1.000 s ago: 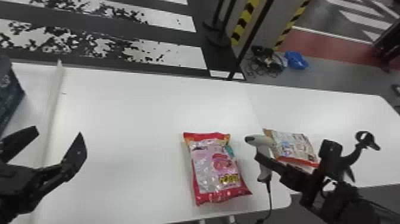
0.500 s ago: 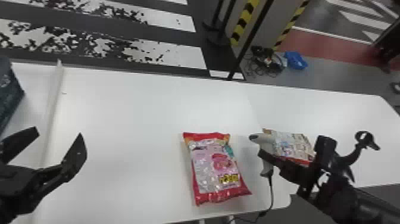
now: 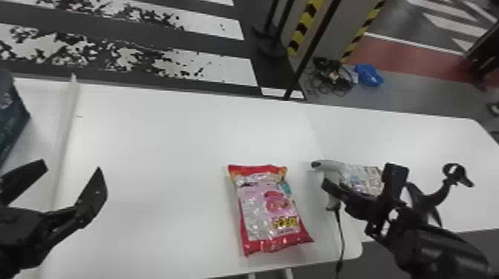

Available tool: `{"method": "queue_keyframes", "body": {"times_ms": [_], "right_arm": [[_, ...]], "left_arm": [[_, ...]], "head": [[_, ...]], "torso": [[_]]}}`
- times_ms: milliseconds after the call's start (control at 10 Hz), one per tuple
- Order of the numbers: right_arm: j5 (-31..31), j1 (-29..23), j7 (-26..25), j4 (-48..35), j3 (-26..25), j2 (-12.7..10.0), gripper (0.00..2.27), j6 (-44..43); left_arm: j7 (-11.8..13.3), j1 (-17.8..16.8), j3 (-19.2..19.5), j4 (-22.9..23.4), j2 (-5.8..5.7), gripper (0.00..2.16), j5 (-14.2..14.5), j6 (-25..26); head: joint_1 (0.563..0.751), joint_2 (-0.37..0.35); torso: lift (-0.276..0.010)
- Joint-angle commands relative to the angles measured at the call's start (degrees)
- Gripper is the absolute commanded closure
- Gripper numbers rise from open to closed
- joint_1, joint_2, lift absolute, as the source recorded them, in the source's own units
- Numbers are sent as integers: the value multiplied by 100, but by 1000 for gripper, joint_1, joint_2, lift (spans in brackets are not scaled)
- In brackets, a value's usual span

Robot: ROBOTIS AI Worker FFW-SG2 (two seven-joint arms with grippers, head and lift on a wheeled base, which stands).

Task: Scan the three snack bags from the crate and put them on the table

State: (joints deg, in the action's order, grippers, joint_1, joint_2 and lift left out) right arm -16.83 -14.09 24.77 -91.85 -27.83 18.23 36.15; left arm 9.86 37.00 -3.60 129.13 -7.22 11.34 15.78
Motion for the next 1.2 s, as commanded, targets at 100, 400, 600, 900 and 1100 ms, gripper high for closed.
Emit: {"method": "queue_keyframes", "body": {"times_ms": [100,400,600,900,1100], "right_arm": [[207,21,186,221,147,49,1963,-314],[242,47,150,229,164,49,76,-174],[207,21,133,80,138,32,76,37],[-294,-586,353,-1704,-310,-30,97,1531],[-611,-348,1337,-1933,-600,49,97,2762]], "left_arm": [[7,-18,-35,-37,19,46,-35,0],[7,-35,-35,-45,1,46,-27,0],[7,-35,-35,-45,-17,46,-27,0],[7,-44,-18,-45,-17,46,-9,0],[7,-44,-61,-37,-17,46,-9,0]], "head": [[695,-350],[695,-350],[695,-350],[695,-350],[695,-350]], "torso": [[-94],[-94],[-94],[-94],[-94]]}}
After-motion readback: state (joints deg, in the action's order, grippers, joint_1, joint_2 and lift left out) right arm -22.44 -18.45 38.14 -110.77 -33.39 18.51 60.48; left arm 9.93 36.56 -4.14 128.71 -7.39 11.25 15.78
